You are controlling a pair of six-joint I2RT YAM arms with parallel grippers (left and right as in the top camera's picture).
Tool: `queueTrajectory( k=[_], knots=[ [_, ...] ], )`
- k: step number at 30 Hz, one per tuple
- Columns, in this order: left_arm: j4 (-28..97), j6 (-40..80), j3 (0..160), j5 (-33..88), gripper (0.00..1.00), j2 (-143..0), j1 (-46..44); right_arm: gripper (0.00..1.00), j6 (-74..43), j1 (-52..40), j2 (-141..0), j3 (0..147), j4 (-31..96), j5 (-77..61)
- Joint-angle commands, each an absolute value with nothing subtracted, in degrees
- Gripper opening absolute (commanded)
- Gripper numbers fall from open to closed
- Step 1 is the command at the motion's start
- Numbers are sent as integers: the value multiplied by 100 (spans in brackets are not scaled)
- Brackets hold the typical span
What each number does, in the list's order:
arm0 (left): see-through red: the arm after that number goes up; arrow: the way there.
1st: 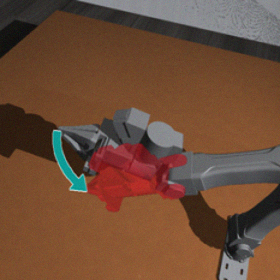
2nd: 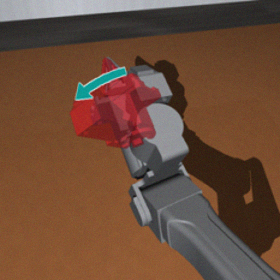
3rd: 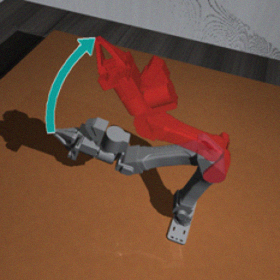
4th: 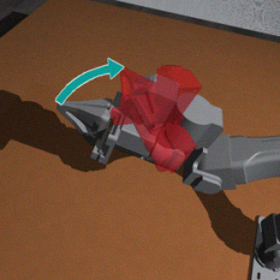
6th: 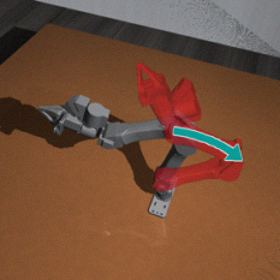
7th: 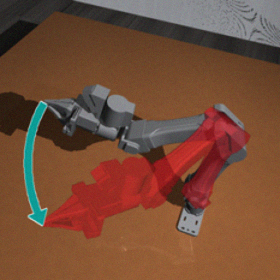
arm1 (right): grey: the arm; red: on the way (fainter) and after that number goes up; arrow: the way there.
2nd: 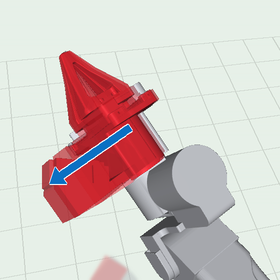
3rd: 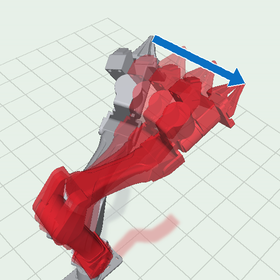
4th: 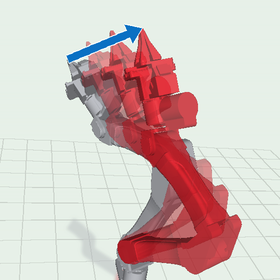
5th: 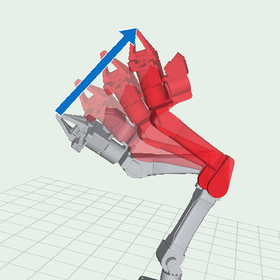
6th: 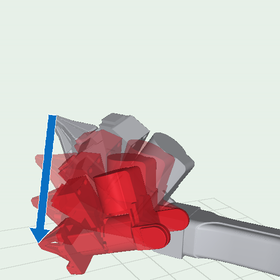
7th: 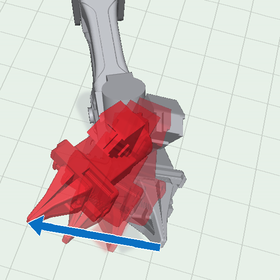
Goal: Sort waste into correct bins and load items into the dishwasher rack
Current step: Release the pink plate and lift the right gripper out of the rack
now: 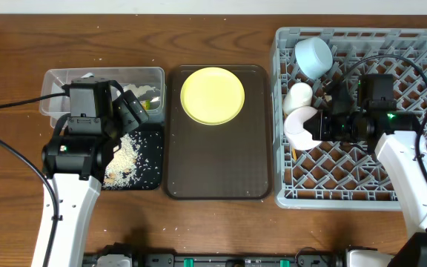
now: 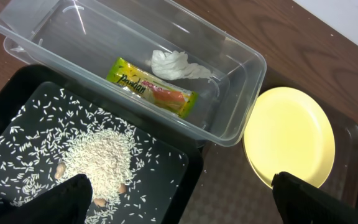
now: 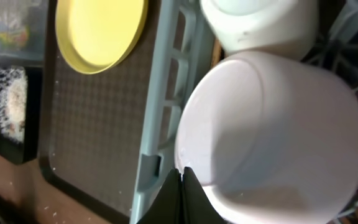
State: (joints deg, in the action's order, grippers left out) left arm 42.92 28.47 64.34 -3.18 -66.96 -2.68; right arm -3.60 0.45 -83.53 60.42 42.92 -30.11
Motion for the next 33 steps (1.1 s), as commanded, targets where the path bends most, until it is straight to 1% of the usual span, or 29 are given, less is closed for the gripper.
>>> queueTrajectory(
  k=[1, 3, 7, 13, 18, 24, 28, 33],
  knots=[
    [4287, 2812, 6506, -346, 95, -6672, -244, 1, -250, -21, -8357, 6143, 4209, -2475],
    [4287, 2812, 6506, -349, 95, -6672, -244, 1, -263, -19, -8357, 6104, 4145, -2032],
    [4287, 2812, 6506, -349, 95, -6672, -244, 1, -322, -19, -8359, 6036, 4136, -1579],
    [4287, 2812, 6506, -349, 95, -6672, -244, 1, -825, -19, -8359, 6025, 4381, -464],
    [4287, 2812, 6506, -346, 95, -6672, -244, 5, -945, -21, -8320, 6171, 4397, -528],
    [4287, 2812, 6506, -349, 95, -6672, -244, 12, -939, -132, -8023, 6648, 4591, -1275],
    [4287, 2812, 6506, -346, 95, -6672, -244, 17, -939, -537, -7828, 6702, 4619, -1614],
    [4287, 2812, 6506, -349, 95, -6672, -244, 25, -961, -1284, -7900, 6683, 4672, -1479]
  ],
)
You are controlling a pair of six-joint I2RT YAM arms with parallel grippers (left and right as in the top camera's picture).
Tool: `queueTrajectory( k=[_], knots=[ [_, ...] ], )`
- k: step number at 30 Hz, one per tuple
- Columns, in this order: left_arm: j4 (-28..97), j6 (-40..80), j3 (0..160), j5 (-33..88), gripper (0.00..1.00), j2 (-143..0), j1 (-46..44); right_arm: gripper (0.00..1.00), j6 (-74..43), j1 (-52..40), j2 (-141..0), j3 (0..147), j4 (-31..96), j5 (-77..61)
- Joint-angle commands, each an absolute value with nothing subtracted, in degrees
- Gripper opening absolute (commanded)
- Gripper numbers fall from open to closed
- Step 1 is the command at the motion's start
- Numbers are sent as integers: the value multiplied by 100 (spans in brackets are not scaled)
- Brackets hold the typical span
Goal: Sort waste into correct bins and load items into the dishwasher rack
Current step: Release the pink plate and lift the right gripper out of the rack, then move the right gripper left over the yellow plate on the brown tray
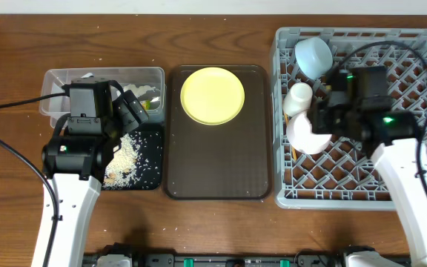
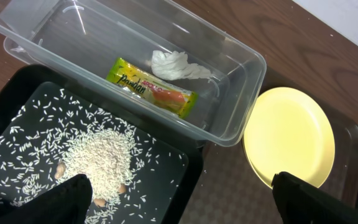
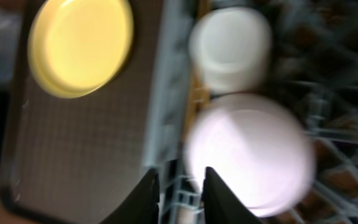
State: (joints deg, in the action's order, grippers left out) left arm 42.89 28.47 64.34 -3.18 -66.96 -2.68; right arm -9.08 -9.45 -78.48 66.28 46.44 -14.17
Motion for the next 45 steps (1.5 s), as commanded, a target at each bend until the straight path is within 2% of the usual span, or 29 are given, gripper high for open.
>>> queueTrajectory(
  k=[1, 8, 21, 27, 35, 45],
  knots=[
    [4287, 2812, 6506, -349, 95, -6672, -244, 27, -1024, -1441, -7940, 6681, 4670, -1323],
    [4287, 2812, 6506, -349, 95, -6672, -244, 33, -1625, -2185, -8291, 6681, 4687, 141],
    [4287, 2812, 6506, -346, 95, -6672, -244, 29, -1629, -2333, -9109, 6681, 4571, 169],
    [4287, 2812, 6506, -349, 95, -6672, -244, 20, -1629, -2333, -9109, 6681, 4611, 163],
    [4287, 2812, 6506, -346, 95, -6672, -244, 22, -1629, -2333, -9109, 6667, 4613, 108],
    [4287, 2812, 6506, -349, 95, -6672, -244, 20, -1629, -2333, -9109, 6663, 4504, 108]
  ],
)
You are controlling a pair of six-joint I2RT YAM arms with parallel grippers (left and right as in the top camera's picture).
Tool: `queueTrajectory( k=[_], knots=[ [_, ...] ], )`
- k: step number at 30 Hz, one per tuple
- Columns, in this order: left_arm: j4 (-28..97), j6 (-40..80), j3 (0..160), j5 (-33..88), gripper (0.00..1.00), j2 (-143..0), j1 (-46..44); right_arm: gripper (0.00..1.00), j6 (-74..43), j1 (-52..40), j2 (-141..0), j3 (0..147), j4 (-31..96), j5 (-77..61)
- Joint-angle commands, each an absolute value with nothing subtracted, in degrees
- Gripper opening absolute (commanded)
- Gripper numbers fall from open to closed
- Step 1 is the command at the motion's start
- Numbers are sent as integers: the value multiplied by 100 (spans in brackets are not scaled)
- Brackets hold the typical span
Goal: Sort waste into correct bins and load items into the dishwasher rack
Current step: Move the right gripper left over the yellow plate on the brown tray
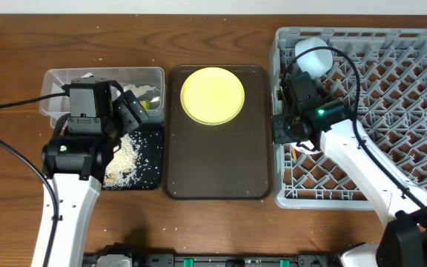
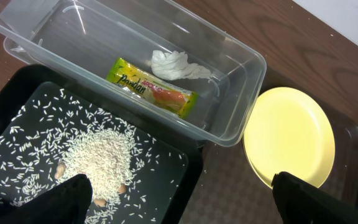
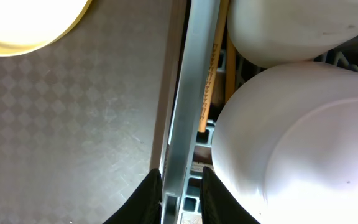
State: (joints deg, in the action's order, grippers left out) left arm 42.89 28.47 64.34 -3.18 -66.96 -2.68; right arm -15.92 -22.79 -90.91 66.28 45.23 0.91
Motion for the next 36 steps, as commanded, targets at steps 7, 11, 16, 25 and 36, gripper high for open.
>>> queueTrajectory(
  k=[7, 11, 16, 25, 36],
  knots=[
    [4287, 2812, 6506, -349, 95, -6672, -244, 20, -1629, -2333, -9111, 6663, 4436, 108],
    [4287, 2812, 6506, -349, 95, -6672, -244, 20, -1629, -2333, -9113, 6663, 4440, 108],
    [4287, 2812, 6506, -349, 95, -6672, -244, 20, -1629, -2333, -9238, 6663, 4421, 108],
    [4287, 2812, 6506, -349, 95, -6672, -244, 15, -1629, -2333, -9391, 6663, 4427, 108],
    [4287, 2812, 6506, -349, 95, -6672, -244, 7, -1629, -2333, -9391, 6663, 4827, 108]
  ],
)
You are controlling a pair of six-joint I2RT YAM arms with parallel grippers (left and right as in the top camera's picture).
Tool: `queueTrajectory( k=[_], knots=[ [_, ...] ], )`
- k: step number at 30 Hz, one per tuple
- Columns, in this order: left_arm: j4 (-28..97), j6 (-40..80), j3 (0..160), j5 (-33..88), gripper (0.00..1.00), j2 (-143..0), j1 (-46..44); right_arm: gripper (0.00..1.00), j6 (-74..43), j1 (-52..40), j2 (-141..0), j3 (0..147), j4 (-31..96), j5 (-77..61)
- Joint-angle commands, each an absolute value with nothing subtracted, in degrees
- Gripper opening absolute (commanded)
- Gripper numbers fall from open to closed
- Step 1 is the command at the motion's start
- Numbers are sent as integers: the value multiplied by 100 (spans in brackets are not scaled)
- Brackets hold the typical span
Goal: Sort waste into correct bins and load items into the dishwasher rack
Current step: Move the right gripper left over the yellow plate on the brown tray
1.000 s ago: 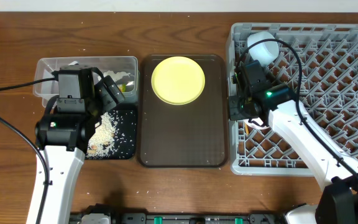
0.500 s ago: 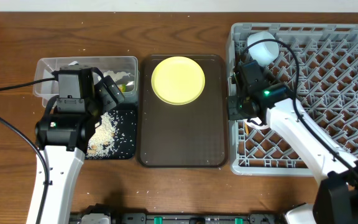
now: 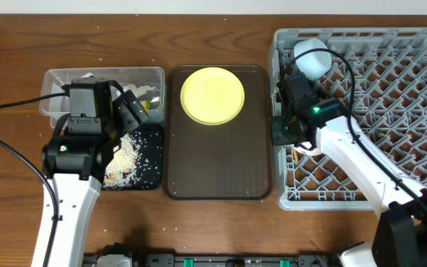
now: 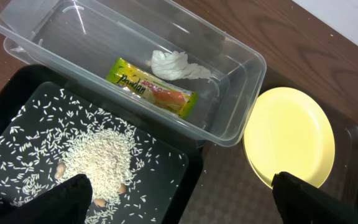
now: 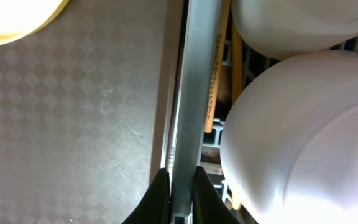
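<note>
The yellow plate (image 3: 212, 95) lies at the far end of the brown tray (image 3: 217, 174). My right gripper (image 5: 180, 180) is shut on the left rim of the grey dishwasher rack (image 3: 391, 67), low over the rack's left wall (image 5: 194, 81). A white bowl (image 5: 303, 137) and a white cup (image 5: 291, 25) lie just inside that wall, with a wooden stick (image 5: 216, 68) beside them. My left gripper (image 4: 179, 202) hangs open over the black tray of rice (image 4: 98, 155). A yellow wrapper (image 4: 152, 87) and a crumpled tissue (image 4: 179, 65) lie in the clear bin (image 4: 241, 93).
A pale blue cup (image 3: 310, 55) sits in the rack's far left corner. The clear bin (image 3: 54, 81) and black tray (image 3: 147, 167) stand left of the brown tray. My right arm stretches across the rack's left half.
My right gripper's fingers stood slightly apart on either side of the rack's left rim; now they are shut on it. The left arm has not moved.
My right gripper was shut on the white bowl's edge inside the rack. Then it was open, with the bowl lying beside the white cup. Later its fingers stood astride the rack's left rim, and now they grip it. The left gripper stayed open over the rice tray.
</note>
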State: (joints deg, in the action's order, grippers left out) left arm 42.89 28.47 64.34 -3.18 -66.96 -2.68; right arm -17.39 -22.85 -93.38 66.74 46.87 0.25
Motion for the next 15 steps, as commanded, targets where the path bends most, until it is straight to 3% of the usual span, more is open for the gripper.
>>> queueTrajectory(
  k=[1, 7, 15],
  knots=[
    [4287, 2812, 6506, -349, 96, -6672, -244, 7, -1629, -2333, -9391, 6663, 4836, 108],
    [4287, 2812, 6506, -349, 95, -6672, -244, 12, -1627, -2333, -9391, 6663, 4772, 108],
    [4287, 2812, 6506, -349, 95, -6672, -244, 29, -1426, -2331, -9341, 7037, 4825, 263]
  ],
)
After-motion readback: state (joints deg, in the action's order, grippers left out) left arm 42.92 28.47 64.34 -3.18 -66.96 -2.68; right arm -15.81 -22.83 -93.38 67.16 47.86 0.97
